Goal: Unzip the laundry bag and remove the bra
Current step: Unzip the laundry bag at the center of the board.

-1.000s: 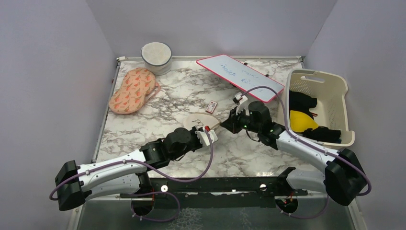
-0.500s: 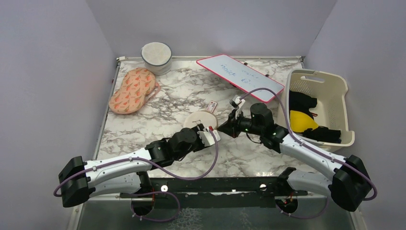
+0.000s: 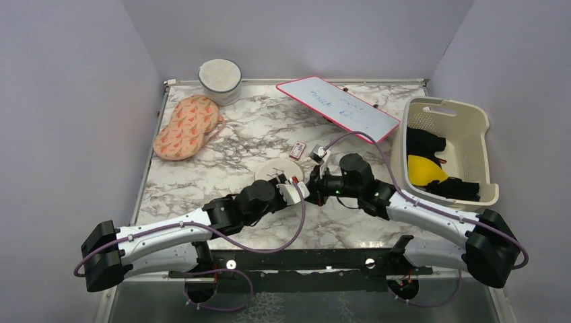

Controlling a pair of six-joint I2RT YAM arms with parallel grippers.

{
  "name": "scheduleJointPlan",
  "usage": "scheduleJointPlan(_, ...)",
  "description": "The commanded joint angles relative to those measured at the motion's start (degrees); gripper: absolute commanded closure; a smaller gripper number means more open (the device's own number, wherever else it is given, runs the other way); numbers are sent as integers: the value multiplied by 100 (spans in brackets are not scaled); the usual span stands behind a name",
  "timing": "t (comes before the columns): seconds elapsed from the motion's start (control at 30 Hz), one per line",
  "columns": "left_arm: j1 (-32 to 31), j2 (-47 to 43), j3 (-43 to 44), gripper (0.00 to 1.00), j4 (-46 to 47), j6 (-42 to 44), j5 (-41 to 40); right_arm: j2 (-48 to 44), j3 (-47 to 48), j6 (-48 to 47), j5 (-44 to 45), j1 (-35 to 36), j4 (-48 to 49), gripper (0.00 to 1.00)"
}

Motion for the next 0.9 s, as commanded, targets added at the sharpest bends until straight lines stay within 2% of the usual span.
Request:
scheduleJointPlan(0.0, -44, -28, 140, 74, 134, -20, -13, 101, 203, 86, 250, 170, 132, 99)
scheduleJointPlan(0.13, -47, -112, 125, 91, 125, 10, -10, 85, 176, 117, 520, 166, 20, 99)
scheduleJointPlan(0.23, -66, -226, 69, 100, 159, 40, -32, 29, 101, 216, 887, 160, -33, 99)
scheduleJointPlan(0.5, -98, -460, -29, 100, 252, 67, -133, 113, 120, 157, 1222, -160, -320, 99)
scheduleJointPlan(0.7, -117, -492, -31, 100, 257, 74, -168, 119, 41, 125, 557, -1048, -184, 99)
scheduleJointPlan(0.87, -133, -547, -47, 100, 257, 59, -248, 190, 198, -131, 334, -1281, -307, 99)
